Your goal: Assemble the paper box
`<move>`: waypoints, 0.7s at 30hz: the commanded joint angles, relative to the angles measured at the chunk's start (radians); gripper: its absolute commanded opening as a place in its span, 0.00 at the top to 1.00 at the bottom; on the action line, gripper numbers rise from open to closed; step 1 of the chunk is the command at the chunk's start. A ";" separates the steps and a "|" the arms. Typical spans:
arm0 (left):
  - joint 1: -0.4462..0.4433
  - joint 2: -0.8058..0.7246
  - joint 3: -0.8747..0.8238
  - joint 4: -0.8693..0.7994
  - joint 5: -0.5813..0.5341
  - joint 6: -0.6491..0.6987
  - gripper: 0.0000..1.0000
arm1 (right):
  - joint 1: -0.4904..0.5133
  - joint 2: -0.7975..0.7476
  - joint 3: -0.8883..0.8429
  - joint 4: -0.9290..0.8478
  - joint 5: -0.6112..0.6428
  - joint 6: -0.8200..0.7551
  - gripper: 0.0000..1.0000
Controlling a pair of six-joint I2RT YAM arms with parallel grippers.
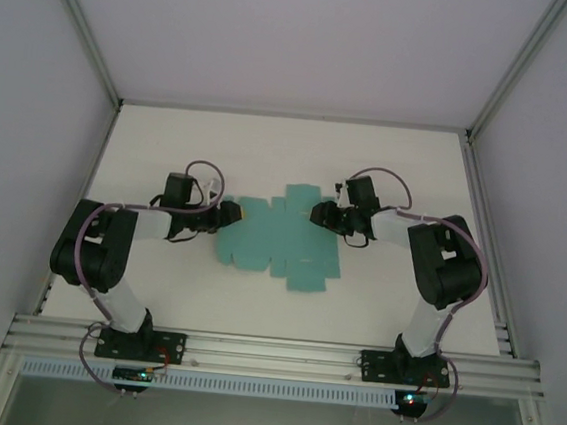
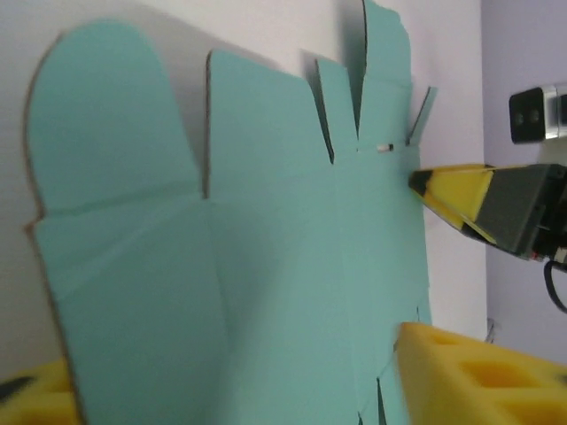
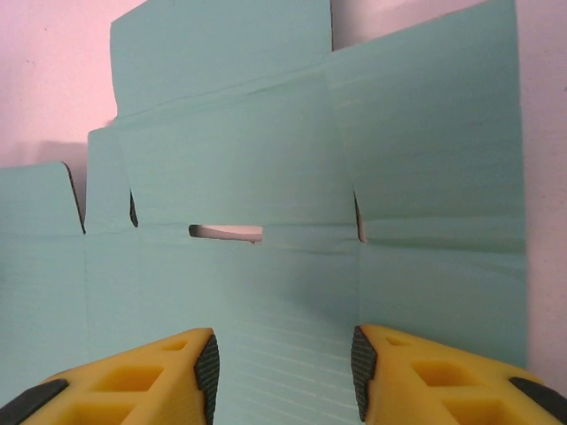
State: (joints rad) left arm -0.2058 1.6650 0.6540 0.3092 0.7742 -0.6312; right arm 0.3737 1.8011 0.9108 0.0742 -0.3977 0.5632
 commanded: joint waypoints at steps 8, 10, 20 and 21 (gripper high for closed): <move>-0.004 -0.028 0.050 0.133 0.077 -0.049 1.00 | -0.038 -0.085 -0.017 -0.057 -0.007 -0.047 0.40; -0.003 -0.065 0.070 0.137 0.093 -0.061 1.00 | -0.064 -0.158 -0.010 -0.082 -0.017 -0.091 0.31; 0.023 -0.254 0.132 0.246 0.196 -0.210 1.00 | -0.236 -0.417 -0.096 -0.130 -0.327 -0.203 0.13; 0.024 -0.266 0.133 0.262 0.204 -0.235 1.00 | -0.243 -0.433 -0.107 -0.127 -0.356 -0.216 0.14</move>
State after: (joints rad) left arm -0.1898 1.4364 0.7650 0.4808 0.9073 -0.7818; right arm 0.1421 1.3891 0.8482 -0.0051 -0.6025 0.4023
